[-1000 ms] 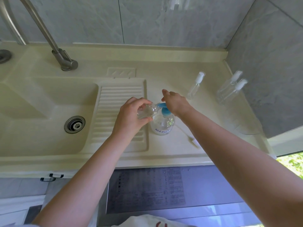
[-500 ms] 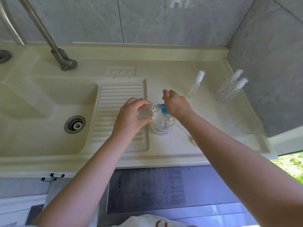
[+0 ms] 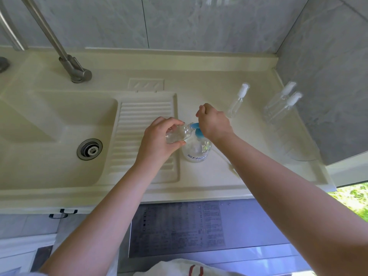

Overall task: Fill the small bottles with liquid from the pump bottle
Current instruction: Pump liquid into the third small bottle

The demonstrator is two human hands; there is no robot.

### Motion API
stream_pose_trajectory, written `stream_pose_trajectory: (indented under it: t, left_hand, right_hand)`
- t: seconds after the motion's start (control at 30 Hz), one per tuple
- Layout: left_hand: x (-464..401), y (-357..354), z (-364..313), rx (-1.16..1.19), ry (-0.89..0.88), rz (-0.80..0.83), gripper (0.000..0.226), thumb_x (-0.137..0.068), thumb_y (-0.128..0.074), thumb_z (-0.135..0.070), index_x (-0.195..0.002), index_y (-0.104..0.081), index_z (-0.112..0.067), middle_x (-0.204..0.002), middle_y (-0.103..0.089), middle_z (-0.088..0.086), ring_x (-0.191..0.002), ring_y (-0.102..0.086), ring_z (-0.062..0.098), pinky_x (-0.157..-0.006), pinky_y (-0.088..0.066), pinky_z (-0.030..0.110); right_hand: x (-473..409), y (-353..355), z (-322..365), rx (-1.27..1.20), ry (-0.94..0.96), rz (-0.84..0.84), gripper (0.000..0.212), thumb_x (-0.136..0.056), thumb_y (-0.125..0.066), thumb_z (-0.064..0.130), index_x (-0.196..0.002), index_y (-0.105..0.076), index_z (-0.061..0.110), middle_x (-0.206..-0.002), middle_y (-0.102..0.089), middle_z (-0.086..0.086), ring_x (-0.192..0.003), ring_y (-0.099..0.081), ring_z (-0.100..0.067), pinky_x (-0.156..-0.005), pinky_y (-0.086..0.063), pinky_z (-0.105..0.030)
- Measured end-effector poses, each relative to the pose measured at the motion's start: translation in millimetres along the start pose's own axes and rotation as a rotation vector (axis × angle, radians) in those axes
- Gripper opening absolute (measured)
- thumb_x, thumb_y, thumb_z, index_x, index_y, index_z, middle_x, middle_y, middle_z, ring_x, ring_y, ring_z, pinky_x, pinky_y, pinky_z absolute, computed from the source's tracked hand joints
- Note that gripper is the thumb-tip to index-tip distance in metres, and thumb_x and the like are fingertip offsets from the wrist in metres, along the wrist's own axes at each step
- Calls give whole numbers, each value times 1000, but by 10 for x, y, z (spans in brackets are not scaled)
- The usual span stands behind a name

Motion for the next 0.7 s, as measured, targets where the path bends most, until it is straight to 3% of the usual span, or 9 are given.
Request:
stream_pose_trajectory:
  t: [0.13,0.27,0.37,0.43,0.57,0.7]
  left_hand:
    - [38,1,0,-27,-5,12,49,-62,-90,-18,-106,-70,-28,-96,-60,-6,-86,-60,10,-83,-46,15]
    - [83,25,-11,-43,8,10,51,-62,-90,-20,-108,-69,-28,-95,-59,-6,-83,-58,10,-81,-45,16]
    - [88,59,-34,-31,14,-1,51,-62,-89,-17,-108,-70,-27,-96,-60,-5,-83,-59,11,-83,-48,22]
    - [67,67,-35,-27,15,-7,51,-61,-89,-16,-107,-70,-27,-96,-60,-5,-84,-60,12,-85,-50,26]
    - [51,65,-53,-24,3,-11,51,-60,-89,-15,-106,-70,-28,-95,-60,-4,-85,-61,12,-86,-51,27]
    - [39,34,-28,-35,1,-3,52,-59,-90,-17,-106,-70,-29,-95,-60,-4,-83,-60,11,-86,-52,32]
  right_hand:
    - [45,-12,-19,17,-14,16,42,-100,-22,34,-110,-59,18,-106,-64,-11,-98,-58,-38,-88,-48,-42]
    - [79,-34,47,92,30,95,42,-103,-20,28,-120,-55,11,-117,-61,-13,-106,-57,-39,-83,-44,-40]
    - [62,-47,67,140,45,170,27,-100,-29,23,-113,-48,10,-122,-59,-10,-91,-54,-34,-72,-42,-36]
    - [38,-36,86,133,29,201,28,-97,-27,28,-104,-48,12,-119,-61,-9,-76,-54,-29,-66,-43,-36]
    - [34,-28,61,53,-6,162,38,-97,-27,23,-113,-59,9,-121,-62,-11,-103,-58,-37,-93,-49,-43]
    - [15,-58,17,75,-6,53,41,-96,-25,27,-108,-63,18,-114,-65,-10,-103,-57,-36,-85,-45,-38]
Point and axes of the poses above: each hand's wrist, its own x-axis away from the middle knuckle, its own y-axis out of the back of the hand, z = x × y, the point moved 6 cm from there along -x, towards the middle knuckle
